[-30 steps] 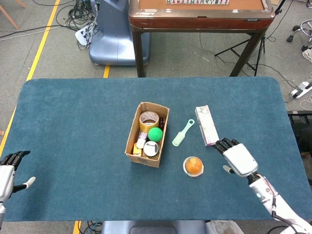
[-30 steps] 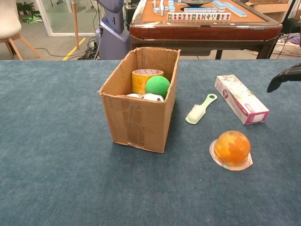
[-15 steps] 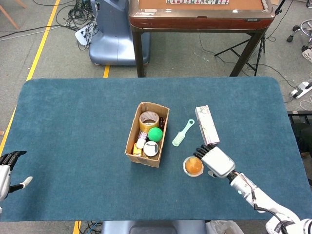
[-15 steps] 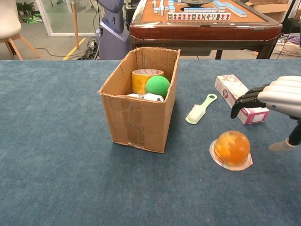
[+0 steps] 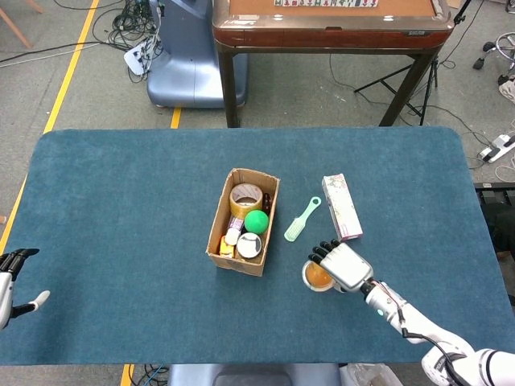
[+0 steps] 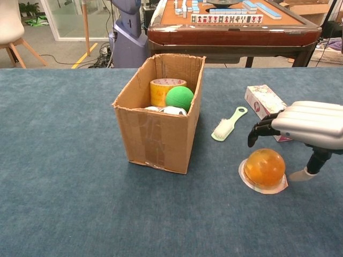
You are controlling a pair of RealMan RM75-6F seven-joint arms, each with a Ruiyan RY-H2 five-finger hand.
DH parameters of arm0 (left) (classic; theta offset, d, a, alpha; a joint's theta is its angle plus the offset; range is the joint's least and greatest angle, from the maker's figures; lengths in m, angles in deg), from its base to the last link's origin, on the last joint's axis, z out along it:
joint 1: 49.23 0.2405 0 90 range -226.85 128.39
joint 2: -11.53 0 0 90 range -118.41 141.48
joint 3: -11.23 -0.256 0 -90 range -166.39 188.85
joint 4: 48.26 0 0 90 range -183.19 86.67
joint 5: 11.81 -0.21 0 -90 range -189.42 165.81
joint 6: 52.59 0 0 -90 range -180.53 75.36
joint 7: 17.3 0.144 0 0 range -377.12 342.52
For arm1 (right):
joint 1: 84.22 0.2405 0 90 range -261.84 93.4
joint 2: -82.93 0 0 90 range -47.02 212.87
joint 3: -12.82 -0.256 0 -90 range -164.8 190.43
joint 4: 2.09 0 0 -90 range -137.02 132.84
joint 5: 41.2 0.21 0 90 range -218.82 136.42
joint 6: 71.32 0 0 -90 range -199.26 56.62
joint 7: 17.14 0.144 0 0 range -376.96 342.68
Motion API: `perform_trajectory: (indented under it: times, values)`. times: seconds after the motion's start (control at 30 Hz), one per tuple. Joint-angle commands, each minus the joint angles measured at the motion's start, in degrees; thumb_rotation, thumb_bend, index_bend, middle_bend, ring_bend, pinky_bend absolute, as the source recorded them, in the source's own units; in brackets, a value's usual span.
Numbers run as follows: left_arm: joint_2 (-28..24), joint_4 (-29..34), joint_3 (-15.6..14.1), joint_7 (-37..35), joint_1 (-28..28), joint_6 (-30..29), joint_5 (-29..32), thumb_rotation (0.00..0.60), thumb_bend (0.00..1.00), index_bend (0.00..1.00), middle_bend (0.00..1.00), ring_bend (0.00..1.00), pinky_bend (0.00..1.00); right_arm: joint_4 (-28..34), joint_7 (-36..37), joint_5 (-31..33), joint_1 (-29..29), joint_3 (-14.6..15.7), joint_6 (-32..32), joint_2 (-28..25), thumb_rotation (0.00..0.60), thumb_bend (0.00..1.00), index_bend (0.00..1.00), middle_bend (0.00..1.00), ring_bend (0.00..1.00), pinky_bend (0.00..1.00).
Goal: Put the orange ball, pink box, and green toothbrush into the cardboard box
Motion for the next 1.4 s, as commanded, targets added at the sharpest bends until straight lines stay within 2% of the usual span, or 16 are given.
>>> perform_trajectory:
  times: [0.03, 0.47, 0.67, 0.77, 1.07, 1.2, 1.4]
  values:
    - [-0.11, 0.05, 0.04, -0.1, 0.07, -0.07, 0.04, 0.6, 0.11, 0.25, 0.28, 0.26, 0.42, -0.56, 0.14, 0.45, 0.62, 0.09, 0.63, 0.71, 0.6, 0.0, 0.29, 0.24, 0.2, 0.32]
    - [-0.8, 0.38, 0.39, -1.04, 0.6, -0.85, 0.21, 0.6, 0.11, 0.26, 0.28, 0.26, 0.42, -3.06, 0.2, 1.99, 2.54, 1.11, 2.32, 3.51, 0.6, 0.0, 0.29, 0.29, 0.2, 0.32]
    - [-0.85, 0.4, 0.45, -1.11, 0.7, -0.97, 0.2, 0.6, 0.11, 0.26, 0.28, 0.26, 0.42, -3.77, -0.2, 2.25, 2.74, 1.45, 1.78, 4.0, 0.6, 0.0, 0.29, 0.35, 0.26, 0.32]
    - [-0.86, 0.43, 0.46, -1.03, 0.71, -0.93, 0.22, 0.6, 0.11, 0.26, 0.28, 0.26, 0.42, -4.31, -0.8, 2.33, 2.59, 1.6, 0.94, 4.34, 0.6, 0.0, 0.32, 0.38, 0.29, 0.32]
    - [-0.88, 0.44, 0.5, -1.0, 0.75, -0.8, 0.33, 0.6, 0.11, 0.26, 0.28, 0.26, 0.42, -5.62, -2.02, 2.29, 1.75, 1.77, -2.06, 5.35, 0.6, 0.0, 0.46, 0.49, 0.43, 0.45]
    - [-0.91, 0.43, 0.54, -1.05, 0.76, -0.74, 0.42, 0.6, 0.11, 0.26, 0.28, 0.26, 0.42, -4.59, -1.26, 1.72, 1.3, 1.78, -3.85, 4.37, 0.6, 0.0, 0.47, 0.5, 0.44, 0.46]
    - [-0.87, 0.43, 0.59, -0.9, 0.71, -0.5, 0.63, 0.6, 0.11, 0.26, 0.28, 0.26, 0.42, 0.55, -0.88, -0.34, 0.63, 0.25, -9.23, 0.23, 0.6, 0.0, 0.47, 0.5, 0.44, 0.46]
